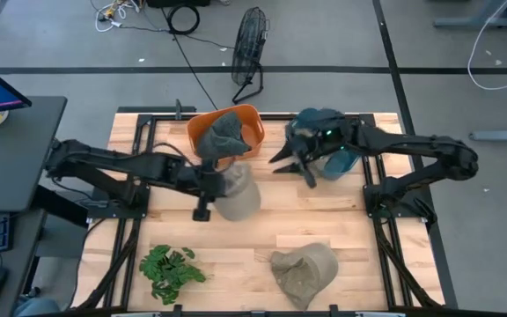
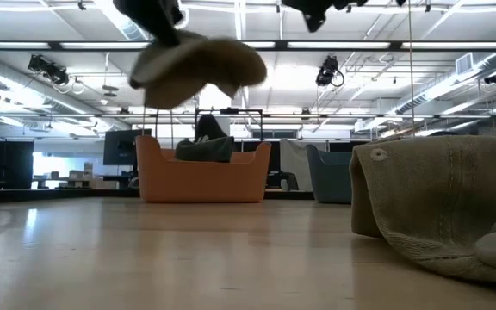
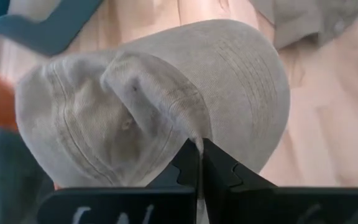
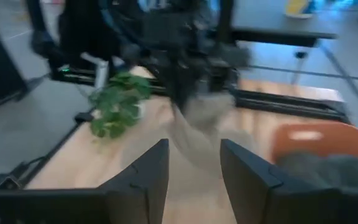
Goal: Pick & Place hat
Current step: Put the top brown cap into the blue bin
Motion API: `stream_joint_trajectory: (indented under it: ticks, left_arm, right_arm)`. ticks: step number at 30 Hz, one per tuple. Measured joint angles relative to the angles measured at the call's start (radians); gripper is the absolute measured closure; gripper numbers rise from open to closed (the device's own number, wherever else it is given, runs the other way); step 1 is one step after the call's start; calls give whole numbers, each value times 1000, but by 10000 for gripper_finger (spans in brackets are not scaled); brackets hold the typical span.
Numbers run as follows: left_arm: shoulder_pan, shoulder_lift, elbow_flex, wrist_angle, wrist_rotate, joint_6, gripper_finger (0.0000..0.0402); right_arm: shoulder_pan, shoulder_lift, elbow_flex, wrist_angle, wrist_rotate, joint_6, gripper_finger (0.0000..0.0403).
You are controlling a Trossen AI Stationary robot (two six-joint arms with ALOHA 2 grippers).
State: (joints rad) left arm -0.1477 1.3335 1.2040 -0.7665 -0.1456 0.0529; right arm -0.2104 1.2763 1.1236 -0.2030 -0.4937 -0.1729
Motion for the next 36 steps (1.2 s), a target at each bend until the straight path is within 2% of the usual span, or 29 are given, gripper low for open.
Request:
stream_joint_trajectory:
  ticks: [4, 7, 17, 29, 36]
  left_arm:
    - [5, 87, -1, 122, 0, 91, 396]
    - [6, 134, -1, 204, 0, 118, 393]
    - [6, 159, -1, 293, 4, 126, 394]
    - [3, 159, -1, 250, 42, 117, 396]
    - [3, 158, 0, 282, 46, 183, 395]
  right_arm:
    - [69, 87, 0, 43, 22, -62, 254]
    - [115, 138, 0, 41, 77, -123, 254]
    - [182, 269, 0, 3, 184, -188, 254]
    - [199, 285, 0, 98, 217, -280, 254]
    - [199, 284, 0, 117, 195, -228, 254]
